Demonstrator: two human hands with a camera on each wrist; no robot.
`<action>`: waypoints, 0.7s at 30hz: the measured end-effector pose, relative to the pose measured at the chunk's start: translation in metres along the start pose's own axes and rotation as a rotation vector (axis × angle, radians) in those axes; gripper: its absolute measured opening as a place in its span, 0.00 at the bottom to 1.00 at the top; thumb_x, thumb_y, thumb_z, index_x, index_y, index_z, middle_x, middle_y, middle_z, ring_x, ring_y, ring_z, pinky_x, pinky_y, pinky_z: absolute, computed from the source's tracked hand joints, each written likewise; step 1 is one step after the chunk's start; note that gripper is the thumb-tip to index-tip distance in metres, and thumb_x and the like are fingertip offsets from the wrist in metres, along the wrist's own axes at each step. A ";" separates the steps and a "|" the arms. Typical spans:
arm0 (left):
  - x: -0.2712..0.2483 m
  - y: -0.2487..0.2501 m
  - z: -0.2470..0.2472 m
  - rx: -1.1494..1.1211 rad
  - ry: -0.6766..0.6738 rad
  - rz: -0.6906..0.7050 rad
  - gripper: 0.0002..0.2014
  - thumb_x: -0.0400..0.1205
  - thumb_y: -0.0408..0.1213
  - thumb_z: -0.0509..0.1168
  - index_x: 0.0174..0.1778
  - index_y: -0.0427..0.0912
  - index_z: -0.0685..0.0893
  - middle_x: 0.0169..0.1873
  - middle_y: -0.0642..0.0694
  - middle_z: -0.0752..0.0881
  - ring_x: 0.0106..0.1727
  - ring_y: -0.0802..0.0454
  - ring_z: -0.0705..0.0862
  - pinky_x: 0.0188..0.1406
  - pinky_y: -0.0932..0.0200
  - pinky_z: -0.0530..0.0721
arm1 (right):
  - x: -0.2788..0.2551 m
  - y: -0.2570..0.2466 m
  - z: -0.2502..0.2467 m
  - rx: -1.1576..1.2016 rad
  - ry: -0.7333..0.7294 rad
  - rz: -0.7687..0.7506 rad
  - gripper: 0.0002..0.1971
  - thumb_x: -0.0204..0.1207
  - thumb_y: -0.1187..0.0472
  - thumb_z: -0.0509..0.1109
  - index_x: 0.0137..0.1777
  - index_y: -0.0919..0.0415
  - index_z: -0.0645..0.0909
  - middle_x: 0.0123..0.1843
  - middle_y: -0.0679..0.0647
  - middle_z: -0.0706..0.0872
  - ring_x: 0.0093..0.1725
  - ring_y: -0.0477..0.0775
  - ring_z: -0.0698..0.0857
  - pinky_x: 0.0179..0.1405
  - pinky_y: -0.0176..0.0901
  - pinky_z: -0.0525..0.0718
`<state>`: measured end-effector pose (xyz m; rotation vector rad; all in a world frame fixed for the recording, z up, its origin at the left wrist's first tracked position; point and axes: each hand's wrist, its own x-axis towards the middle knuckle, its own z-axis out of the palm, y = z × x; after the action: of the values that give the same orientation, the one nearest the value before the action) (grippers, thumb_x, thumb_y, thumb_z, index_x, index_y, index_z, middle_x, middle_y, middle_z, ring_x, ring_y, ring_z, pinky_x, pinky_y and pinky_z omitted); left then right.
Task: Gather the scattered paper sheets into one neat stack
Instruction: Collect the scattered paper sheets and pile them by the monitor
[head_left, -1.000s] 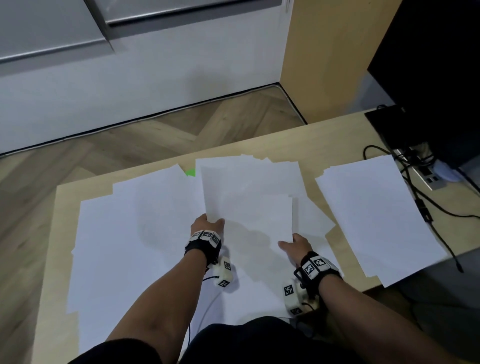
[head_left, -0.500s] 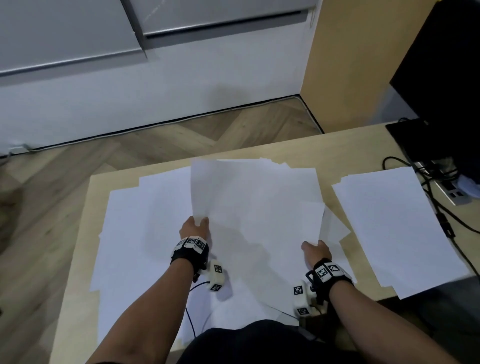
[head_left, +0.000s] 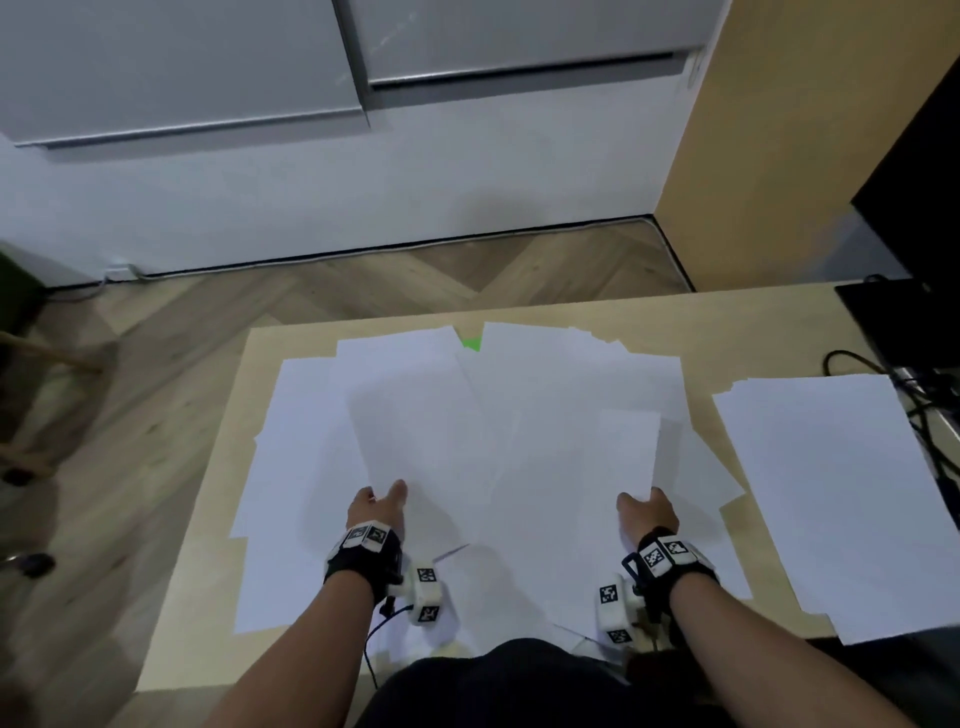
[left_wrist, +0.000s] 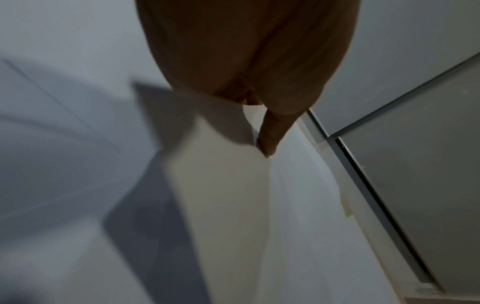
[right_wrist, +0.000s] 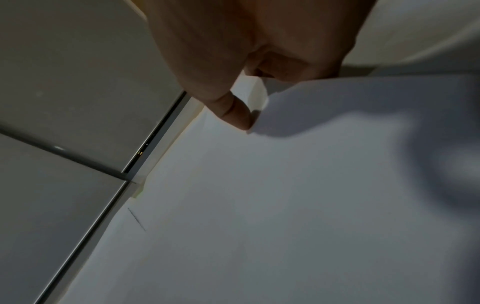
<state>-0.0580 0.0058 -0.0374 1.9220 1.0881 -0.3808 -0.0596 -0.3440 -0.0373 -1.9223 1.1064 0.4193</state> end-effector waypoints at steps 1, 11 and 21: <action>0.000 -0.002 -0.001 -0.083 -0.008 0.001 0.36 0.75 0.55 0.69 0.78 0.42 0.73 0.70 0.39 0.81 0.65 0.36 0.82 0.65 0.43 0.81 | 0.000 -0.001 0.002 -0.021 -0.006 -0.006 0.32 0.79 0.58 0.65 0.82 0.63 0.63 0.78 0.64 0.73 0.74 0.68 0.75 0.68 0.54 0.75; 0.018 0.020 -0.049 -0.360 0.024 -0.142 0.35 0.81 0.53 0.67 0.79 0.36 0.67 0.69 0.33 0.80 0.59 0.33 0.84 0.56 0.44 0.83 | -0.008 -0.006 0.019 -0.005 -0.004 0.038 0.29 0.79 0.61 0.65 0.80 0.66 0.66 0.75 0.67 0.75 0.70 0.69 0.78 0.61 0.52 0.77; -0.038 0.024 0.006 -0.101 -0.323 -0.048 0.21 0.78 0.41 0.74 0.63 0.35 0.78 0.42 0.42 0.83 0.42 0.43 0.83 0.45 0.52 0.84 | -0.009 -0.019 0.024 0.215 -0.083 0.007 0.30 0.85 0.48 0.59 0.80 0.67 0.65 0.78 0.67 0.71 0.74 0.68 0.73 0.69 0.53 0.72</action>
<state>-0.0593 -0.0258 -0.0040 1.6779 0.9220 -0.6269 -0.0460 -0.3148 -0.0356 -1.6992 1.0593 0.3655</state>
